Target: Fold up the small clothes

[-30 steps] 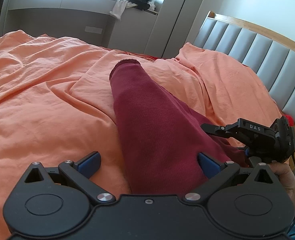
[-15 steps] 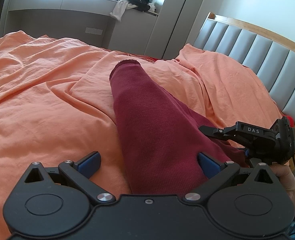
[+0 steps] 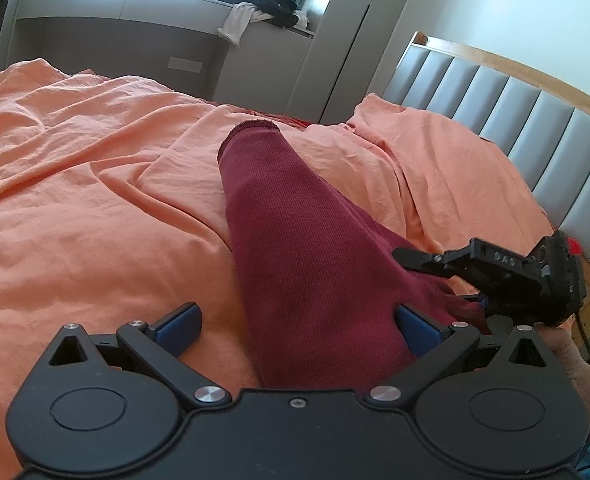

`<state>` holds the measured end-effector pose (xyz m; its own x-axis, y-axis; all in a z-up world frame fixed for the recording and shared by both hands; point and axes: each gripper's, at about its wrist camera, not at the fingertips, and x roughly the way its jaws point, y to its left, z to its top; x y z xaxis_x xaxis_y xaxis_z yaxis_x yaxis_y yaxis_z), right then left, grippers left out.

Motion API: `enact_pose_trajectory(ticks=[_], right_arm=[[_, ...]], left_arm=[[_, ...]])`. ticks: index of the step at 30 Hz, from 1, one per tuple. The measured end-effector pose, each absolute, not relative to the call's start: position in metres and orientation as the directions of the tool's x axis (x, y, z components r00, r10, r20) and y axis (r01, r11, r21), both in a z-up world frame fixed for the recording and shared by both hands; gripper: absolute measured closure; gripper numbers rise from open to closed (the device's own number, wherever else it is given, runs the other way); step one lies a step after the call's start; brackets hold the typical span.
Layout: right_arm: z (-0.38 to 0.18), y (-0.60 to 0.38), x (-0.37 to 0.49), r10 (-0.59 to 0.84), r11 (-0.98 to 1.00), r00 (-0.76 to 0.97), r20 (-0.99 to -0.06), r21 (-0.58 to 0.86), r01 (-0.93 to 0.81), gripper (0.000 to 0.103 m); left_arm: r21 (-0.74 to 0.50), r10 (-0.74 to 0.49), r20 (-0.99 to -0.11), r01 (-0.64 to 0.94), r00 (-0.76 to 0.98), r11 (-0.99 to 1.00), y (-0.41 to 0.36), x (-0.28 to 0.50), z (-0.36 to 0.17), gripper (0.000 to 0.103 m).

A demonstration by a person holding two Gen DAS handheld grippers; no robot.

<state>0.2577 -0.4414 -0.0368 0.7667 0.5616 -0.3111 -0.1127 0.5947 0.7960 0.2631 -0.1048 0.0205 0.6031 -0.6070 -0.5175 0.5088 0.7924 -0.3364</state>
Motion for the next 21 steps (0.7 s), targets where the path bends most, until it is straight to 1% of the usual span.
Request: enact_pose_trajectory(ticks=[2,21], right_arm=[[-0.0362,-0.4396,0.2596,0.565,0.61,0.76,-0.321,0.783,-0.123,0.029],[-0.0376,-0.4334,0.2572,0.55,0.618,0.772,-0.319,0.777,-0.119,0.029]], left_arm=[[-0.341,-0.608,-0.516,0.507,0.603,0.792,-0.105,0.2628,0.0203,0.0],[-0.322,-0.611,-0.533,0.527,0.586,0.786,-0.1091,0.2612,0.0197,0.0]])
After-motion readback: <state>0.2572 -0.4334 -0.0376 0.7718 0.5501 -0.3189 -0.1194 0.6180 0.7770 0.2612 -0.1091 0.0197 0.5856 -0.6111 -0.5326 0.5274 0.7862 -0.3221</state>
